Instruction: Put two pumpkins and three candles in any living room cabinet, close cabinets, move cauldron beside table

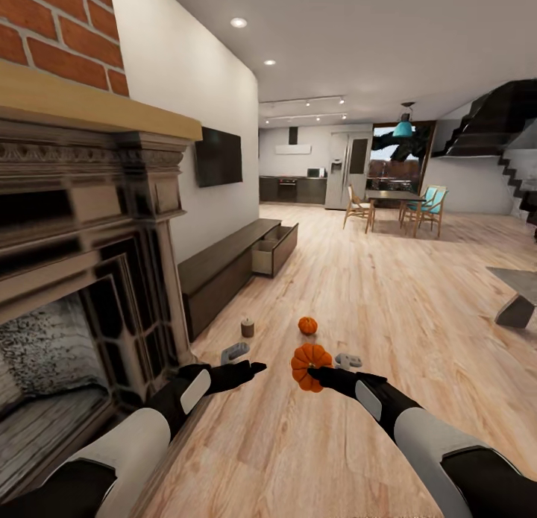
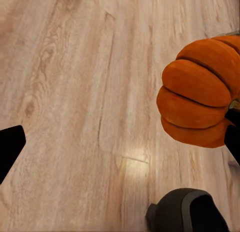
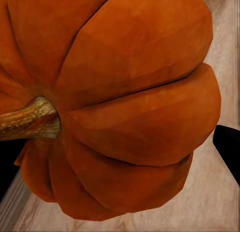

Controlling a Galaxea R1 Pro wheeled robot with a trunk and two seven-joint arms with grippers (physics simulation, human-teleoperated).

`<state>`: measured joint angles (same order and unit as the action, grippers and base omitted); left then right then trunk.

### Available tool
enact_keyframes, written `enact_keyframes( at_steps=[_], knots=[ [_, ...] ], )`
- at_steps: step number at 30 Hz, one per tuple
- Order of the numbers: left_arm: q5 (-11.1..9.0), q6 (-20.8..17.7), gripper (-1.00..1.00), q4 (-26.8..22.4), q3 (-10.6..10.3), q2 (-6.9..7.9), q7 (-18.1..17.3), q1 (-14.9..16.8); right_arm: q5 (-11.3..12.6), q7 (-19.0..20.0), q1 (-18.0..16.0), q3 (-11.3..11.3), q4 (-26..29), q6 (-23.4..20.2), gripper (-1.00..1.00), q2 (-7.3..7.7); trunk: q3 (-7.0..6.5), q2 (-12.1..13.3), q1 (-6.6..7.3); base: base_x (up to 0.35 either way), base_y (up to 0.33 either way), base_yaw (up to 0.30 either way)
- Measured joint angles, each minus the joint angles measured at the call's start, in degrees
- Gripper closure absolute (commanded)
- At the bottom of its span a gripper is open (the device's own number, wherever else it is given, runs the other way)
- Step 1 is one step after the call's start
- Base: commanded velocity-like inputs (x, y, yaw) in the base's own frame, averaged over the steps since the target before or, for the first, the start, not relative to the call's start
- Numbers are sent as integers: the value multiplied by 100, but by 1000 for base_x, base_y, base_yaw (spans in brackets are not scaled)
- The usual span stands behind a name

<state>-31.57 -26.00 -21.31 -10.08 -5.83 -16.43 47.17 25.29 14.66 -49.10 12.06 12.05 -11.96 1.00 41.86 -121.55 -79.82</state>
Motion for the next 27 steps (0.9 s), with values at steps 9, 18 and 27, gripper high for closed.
enact_keyframes(
  at_steps=[9,18,27],
  knots=[
    [-1,0,-100,3,-1,0,7,0,8,1,0,-2,0,1,100,0,-4,0,0,5,2,-27],
    [-1,0,-100,7,-1,0,9,0,2,-1,0,1,-1,1,100,0,-4,0,3,218,0,-1],
    [-1,-1,-100,7,-1,0,9,0,-6,0,1,7,-3,1,100,0,-4,0,3,298,0,0]
  ],
)
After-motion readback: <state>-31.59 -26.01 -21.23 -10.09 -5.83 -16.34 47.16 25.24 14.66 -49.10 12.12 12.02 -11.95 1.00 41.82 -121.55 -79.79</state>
